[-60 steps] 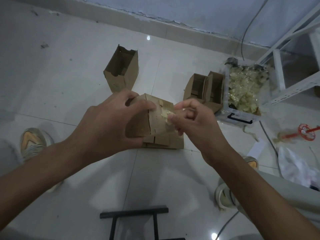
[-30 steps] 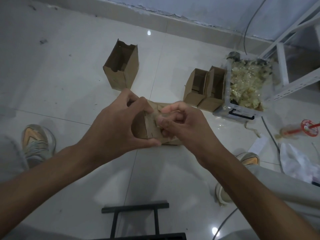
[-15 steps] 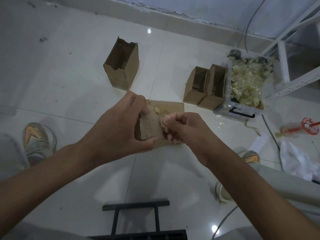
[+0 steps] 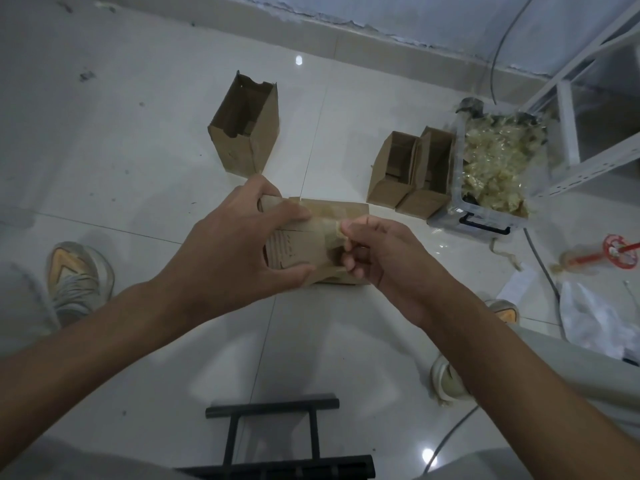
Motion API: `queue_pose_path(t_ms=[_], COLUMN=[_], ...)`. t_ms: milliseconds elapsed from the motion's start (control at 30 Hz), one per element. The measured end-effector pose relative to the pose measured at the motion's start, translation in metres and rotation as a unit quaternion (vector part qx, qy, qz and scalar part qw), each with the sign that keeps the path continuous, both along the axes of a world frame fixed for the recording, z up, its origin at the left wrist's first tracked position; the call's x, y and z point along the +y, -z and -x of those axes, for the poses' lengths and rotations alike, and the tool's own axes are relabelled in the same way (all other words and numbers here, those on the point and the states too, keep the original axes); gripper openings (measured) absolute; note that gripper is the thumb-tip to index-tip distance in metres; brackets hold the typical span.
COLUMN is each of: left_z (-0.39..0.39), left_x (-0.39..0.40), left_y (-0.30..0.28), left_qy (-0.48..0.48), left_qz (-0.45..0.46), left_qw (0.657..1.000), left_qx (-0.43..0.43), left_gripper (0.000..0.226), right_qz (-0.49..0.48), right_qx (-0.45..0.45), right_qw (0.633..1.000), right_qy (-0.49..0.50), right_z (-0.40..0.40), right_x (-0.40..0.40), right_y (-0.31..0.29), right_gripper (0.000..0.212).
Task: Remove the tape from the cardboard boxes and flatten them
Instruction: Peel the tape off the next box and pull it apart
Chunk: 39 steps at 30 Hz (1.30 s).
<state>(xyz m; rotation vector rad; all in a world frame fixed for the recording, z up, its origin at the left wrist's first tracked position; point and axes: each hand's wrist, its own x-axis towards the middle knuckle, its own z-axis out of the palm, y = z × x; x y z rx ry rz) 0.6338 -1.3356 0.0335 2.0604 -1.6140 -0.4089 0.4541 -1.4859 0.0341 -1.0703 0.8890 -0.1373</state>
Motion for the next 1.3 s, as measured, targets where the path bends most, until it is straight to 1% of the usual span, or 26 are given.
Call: queue_pose_path(t_ms=[33, 100, 167, 200, 233, 267, 300, 400, 467, 533, 633, 700, 733, 800, 833, 900, 967, 1000, 1033, 1067, 1100, 1167, 1200, 1233, 1267, 1300], left_z=[0.0, 0.001, 0.003, 0.004, 0.005, 0.005, 0.004, 0.002, 0.001, 0.002, 0.005, 0.007, 0.008, 0.005, 0.002, -0.003, -0.006, -0.005, -0.003, -0.001, 0.001, 0.004, 0.005, 0.004, 0.004, 0.003], left_x=[0.0, 0.0, -0.002, -0.002, -0.003, -0.003, -0.004, -0.004, -0.003, -0.002, -0.001, 0.0, 0.001, 0.001, 0.001, 0.0, -0.001, -0.001, -0.001, -0.001, -0.001, -0.002, -0.002, -0.002, -0.002, -0.002], left_y=[-0.001, -0.001, 0.0, 0.001, 0.002, 0.003, 0.003, 0.004, 0.004, 0.004, 0.005, 0.005, 0.005, 0.003, 0.001, -0.002, -0.004, -0.004, -0.004, -0.003, -0.003, -0.002, -0.002, -0.002, -0.001, 0.0], left_qy=[-0.002, -0.004, 0.003, 0.006, 0.008, 0.009, 0.008, 0.006, 0.006, 0.011, 0.024, 0.033, 0.037, 0.039, 0.038, 0.036, 0.036, 0.038, 0.04, 0.04, 0.038, 0.032, 0.03, 0.03, 0.032, 0.036], left_qz=[0.003, 0.009, 0.008, 0.008, 0.008, 0.007, 0.006, 0.004, 0.005, 0.003, -0.002, 0.0, 0.002, 0.011, 0.017, 0.025, 0.029, 0.032, 0.034, 0.034, 0.035, 0.039, 0.041, 0.042, 0.04, 0.037], left_qw=[1.0, 1.0, 1.0, 1.0, 1.0, 1.0, 1.0, 0.999, 0.999, 0.999, 0.999, 0.999, 0.999, 0.999, 0.999, 0.999, 0.999, 0.998, 0.998, 0.998, 0.998, 0.998, 0.998, 0.998, 0.998, 0.998], left_qx=[-0.002, -0.009, -0.02, -0.025, -0.027, -0.027, -0.029, -0.034, -0.035, -0.041, -0.043, -0.041, -0.04, -0.035, -0.032, -0.027, -0.025, -0.025, -0.025, -0.025, -0.027, -0.032, -0.032, -0.032, -0.035, -0.038], left_gripper=[0.071, 0.071, 0.072, 0.073, 0.073, 0.073, 0.073, 0.073, 0.073, 0.073, 0.071, 0.07, 0.069, 0.068, 0.067, 0.068, 0.069, 0.069, 0.069, 0.07, 0.07, 0.071, 0.072, 0.071, 0.071, 0.07], right_qz=[0.038, 0.188, 0.373, 0.439, 0.482, 0.499, 0.498, 0.447, 0.412, 0.396, 0.414, 0.392, 0.345, 0.187, 0.107, 0.006, -0.025, -0.015, 0.029, 0.113, 0.227, 0.44, 0.507, 0.542, 0.541, 0.515], right_qx=[0.021, 0.087, 0.156, 0.174, 0.179, 0.173, 0.157, 0.099, 0.109, 0.153, 0.173, 0.17, 0.16, 0.111, 0.077, 0.026, 0.009, 0.021, 0.047, 0.083, 0.123, 0.187, 0.208, 0.211, 0.197, 0.172], right_qw=[0.999, 0.978, 0.914, 0.881, 0.856, 0.847, 0.851, 0.887, 0.903, 0.903, 0.888, 0.899, 0.922, 0.976, 0.991, 0.998, 0.998, 0.998, 0.997, 0.989, 0.965, 0.878, 0.836, 0.813, 0.816, 0.839], right_qy=[0.006, 0.0, -0.027, -0.04, -0.051, -0.058, -0.061, -0.057, -0.059, -0.071, -0.103, -0.098, -0.075, -0.008, 0.023, 0.054, 0.059, 0.061, 0.06, 0.053, 0.037, -0.004, -0.025, -0.038, -0.044, -0.043], right_z=[0.0, -0.003, -0.005, -0.007, -0.009, -0.01, -0.011, -0.012, -0.012, -0.011, -0.01, -0.01, -0.009, -0.005, -0.003, 0.001, 0.003, 0.002, 0.001, 0.001, 0.0, -0.001, -0.002, -0.003, -0.004, -0.004], right_x=[0.0, 0.003, 0.009, 0.014, 0.02, 0.024, 0.026, 0.029, 0.026, 0.024, 0.023, 0.023, 0.021, 0.015, 0.011, 0.004, 0.0, 0.0, 0.0, 0.001, 0.002, 0.008, 0.012, 0.016, 0.018, 0.019], right_y=[0.002, 0.002, 0.003, 0.002, 0.002, 0.001, 0.002, 0.001, 0.002, 0.003, 0.002, 0.004, 0.006, 0.008, 0.007, 0.005, 0.004, 0.004, 0.005, 0.006, 0.007, 0.01, 0.009, 0.009, 0.009, 0.01], right_gripper=[0.018, 0.018, 0.019, 0.019, 0.018, 0.018, 0.017, 0.009, 0.011, 0.022, 0.016, 0.018, 0.019, 0.019, 0.018, 0.017, 0.016, 0.016, 0.015, 0.016, 0.018, 0.023, 0.024, 0.027, 0.03, 0.031])
